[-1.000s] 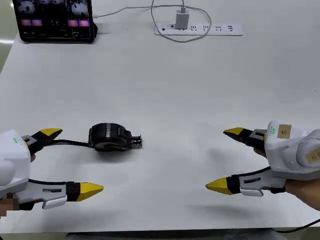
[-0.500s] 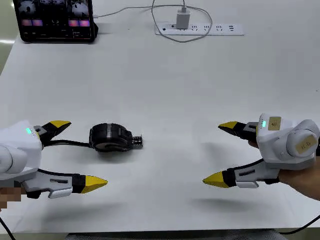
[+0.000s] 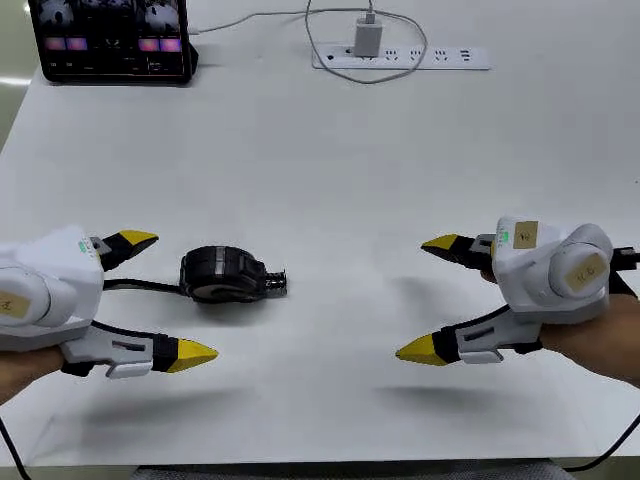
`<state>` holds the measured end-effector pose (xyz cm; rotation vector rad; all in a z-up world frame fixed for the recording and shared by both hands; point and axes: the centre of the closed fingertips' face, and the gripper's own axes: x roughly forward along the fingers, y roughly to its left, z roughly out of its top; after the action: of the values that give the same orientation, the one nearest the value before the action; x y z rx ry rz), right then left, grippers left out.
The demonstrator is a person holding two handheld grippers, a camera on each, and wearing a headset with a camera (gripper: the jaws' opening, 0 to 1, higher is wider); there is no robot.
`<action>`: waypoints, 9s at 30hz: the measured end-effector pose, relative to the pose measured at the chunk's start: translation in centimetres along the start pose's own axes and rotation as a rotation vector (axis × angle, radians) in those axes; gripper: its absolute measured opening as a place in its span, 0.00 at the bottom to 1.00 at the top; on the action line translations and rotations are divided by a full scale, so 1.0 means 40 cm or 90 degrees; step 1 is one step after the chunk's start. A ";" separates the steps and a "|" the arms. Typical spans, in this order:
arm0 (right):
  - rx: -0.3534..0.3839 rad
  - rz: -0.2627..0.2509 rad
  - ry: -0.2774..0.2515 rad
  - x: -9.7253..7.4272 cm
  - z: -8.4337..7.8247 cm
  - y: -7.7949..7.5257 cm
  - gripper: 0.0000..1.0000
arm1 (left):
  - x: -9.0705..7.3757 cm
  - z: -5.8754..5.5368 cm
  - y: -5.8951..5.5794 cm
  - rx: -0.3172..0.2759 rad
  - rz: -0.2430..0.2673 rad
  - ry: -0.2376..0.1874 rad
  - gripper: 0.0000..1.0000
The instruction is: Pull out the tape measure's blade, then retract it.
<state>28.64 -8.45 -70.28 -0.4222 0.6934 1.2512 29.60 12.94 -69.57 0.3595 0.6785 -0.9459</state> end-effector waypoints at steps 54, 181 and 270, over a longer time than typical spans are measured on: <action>-0.006 0.034 0.009 0.054 0.012 0.018 0.75 | 0.083 -0.018 0.035 0.111 -0.067 0.081 0.29; -0.182 0.145 -0.039 0.361 0.163 0.028 0.10 | 0.086 -0.029 0.042 0.138 -0.072 0.126 0.24; -0.125 0.075 0.032 0.094 -0.073 -0.077 0.10 | 0.089 -0.030 0.042 0.147 -0.069 0.127 0.24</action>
<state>31.43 -8.48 -75.22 -0.5837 0.6473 1.4301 32.00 12.33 -72.86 0.6321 0.7785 -1.1050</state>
